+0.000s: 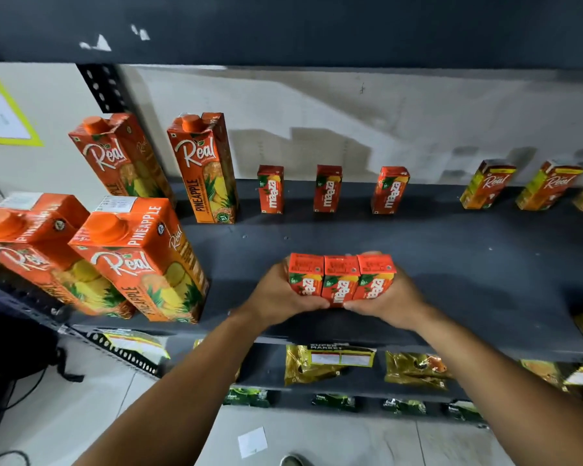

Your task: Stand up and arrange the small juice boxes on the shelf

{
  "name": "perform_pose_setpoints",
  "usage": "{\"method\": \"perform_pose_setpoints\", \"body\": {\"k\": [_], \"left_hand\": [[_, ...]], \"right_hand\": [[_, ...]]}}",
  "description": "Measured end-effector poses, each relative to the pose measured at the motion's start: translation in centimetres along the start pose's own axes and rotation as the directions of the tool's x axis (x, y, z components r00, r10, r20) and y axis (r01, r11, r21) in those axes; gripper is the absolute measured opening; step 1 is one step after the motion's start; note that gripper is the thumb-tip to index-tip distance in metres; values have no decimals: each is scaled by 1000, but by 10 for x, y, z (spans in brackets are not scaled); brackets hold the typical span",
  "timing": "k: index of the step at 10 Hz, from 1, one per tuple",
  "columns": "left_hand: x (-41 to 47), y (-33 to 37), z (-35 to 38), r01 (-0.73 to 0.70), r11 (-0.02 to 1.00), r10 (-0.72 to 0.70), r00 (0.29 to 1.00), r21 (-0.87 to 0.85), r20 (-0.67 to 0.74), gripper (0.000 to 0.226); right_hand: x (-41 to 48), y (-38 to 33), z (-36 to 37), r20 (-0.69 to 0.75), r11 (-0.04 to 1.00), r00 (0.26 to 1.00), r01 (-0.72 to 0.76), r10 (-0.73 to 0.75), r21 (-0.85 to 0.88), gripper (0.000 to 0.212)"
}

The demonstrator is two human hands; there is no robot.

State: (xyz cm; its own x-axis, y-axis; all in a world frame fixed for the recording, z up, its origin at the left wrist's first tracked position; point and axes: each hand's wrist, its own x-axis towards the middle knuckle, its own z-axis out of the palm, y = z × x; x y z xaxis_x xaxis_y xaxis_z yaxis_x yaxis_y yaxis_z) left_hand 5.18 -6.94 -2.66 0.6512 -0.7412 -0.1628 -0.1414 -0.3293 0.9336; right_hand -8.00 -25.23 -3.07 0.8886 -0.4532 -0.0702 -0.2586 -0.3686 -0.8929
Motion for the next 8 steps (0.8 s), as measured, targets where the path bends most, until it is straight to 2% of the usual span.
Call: {"method": "perform_pose_setpoints", "body": {"k": [3, 5, 6, 7, 8], "left_hand": [[-23, -6, 4, 65, 996, -63, 997, 52, -43, 56], [-31, -6, 6, 21, 998, -18, 998, 54, -62, 61], [-33, -3, 5, -14, 998, 17, 998, 56, -63, 67], [-43, -1, 7, -44, 999, 46, 996, 18, -81, 90], [-71, 2, 19, -172, 931, 269, 919, 322, -287, 106]], "right_hand": [[-28, 0, 10, -31, 994, 999, -46, 44, -95, 63], [-32, -6, 10, -15, 996, 999, -35, 34, -87, 62], [-34, -14, 10, -1, 991, 1000, -28, 28, -134, 79], [-43, -21, 5, 16, 999, 1000, -26, 26, -40, 116], [-99, -22, -1, -280, 995, 958, 29, -55, -98, 118]]}}
